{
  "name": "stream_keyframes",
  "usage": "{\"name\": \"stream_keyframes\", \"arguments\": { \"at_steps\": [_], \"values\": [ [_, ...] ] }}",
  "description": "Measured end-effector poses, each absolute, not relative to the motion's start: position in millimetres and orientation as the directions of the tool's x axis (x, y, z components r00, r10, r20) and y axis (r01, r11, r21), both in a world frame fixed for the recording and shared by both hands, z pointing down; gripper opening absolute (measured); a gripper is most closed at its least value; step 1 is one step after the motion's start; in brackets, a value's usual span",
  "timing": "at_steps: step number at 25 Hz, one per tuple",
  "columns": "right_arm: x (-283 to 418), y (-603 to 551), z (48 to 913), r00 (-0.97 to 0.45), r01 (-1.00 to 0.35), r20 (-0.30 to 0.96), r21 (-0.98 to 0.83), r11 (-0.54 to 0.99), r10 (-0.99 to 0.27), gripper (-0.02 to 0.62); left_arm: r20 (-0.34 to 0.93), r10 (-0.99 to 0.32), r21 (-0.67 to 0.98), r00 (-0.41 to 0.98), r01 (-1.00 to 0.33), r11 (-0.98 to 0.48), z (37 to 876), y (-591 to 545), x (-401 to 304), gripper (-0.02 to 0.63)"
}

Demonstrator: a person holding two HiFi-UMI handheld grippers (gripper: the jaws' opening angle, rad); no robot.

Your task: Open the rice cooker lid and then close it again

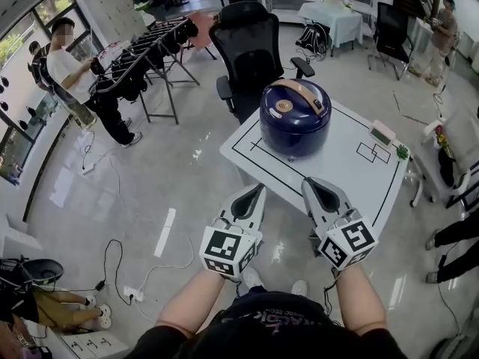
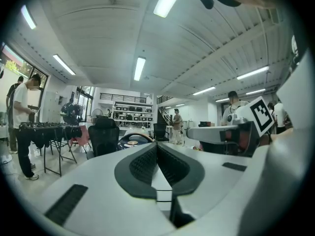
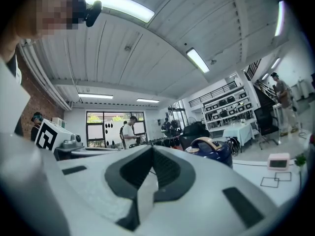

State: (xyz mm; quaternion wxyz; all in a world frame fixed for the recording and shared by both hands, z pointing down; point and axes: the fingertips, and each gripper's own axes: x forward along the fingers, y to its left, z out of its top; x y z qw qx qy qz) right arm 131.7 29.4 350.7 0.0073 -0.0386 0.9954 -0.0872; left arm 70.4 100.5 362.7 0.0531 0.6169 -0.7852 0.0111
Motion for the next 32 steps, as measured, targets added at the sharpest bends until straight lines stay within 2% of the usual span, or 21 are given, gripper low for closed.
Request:
{"name": "stream_keyframes", "arguments": {
  "at_steps": [4,5,6,7,8,9,17,32],
  "values": [
    [108.6,34.6,350.1,-0.995,-0.093,-0.017,-0.177,0.980,-0.097,0.014,0.079,-0.975,0.058,-0.206,-0.976,0.210,361.2,103.4,44.4,0.013],
    [103.5,35.4,350.3,-0.994,-0.102,-0.023,-0.179,0.979,-0.107,0.023,0.075,-0.978,0.056,-0.195,-0.978,0.200,361.0,103.7,38.8,0.047],
    [98.6,35.5,349.8,-0.992,-0.114,-0.032,-0.181,0.977,-0.121,0.057,0.072,-0.980,0.049,-0.185,-0.981,0.189,360.8,103.9,33.3,0.123],
    [94.2,34.6,348.8,-0.989,-0.131,-0.040,-0.182,0.974,-0.141,0.099,0.069,-0.982,0.038,-0.178,-0.983,0.181,360.7,104.1,27.6,0.234],
    [90.7,32.5,347.8,-0.985,-0.155,-0.048,-0.182,0.971,-0.166,0.135,0.068,-0.982,0.025,-0.173,-0.984,0.175,360.7,104.4,21.8,0.295],
    [88.0,29.8,346.9,-0.980,-0.179,-0.054,-0.183,0.967,-0.192,0.163,0.069,-0.983,0.012,-0.168,-0.986,0.169,361.1,105.1,16.6,0.316],
    [80.8,15.5,341.1,-0.946,-0.298,-0.070,-0.203,0.933,-0.318,0.179,0.081,-0.992,-0.001,-0.101,-0.995,0.102,365.1,108.3,-8.2,0.327],
    [61.1,-31.9,337.9,-0.931,-0.340,-0.066,-0.198,0.919,-0.359,0.179,0.099,-0.993,0.007,-0.070,-0.997,0.071,368.0,66.5,-33.6,0.327]
  ]
}}
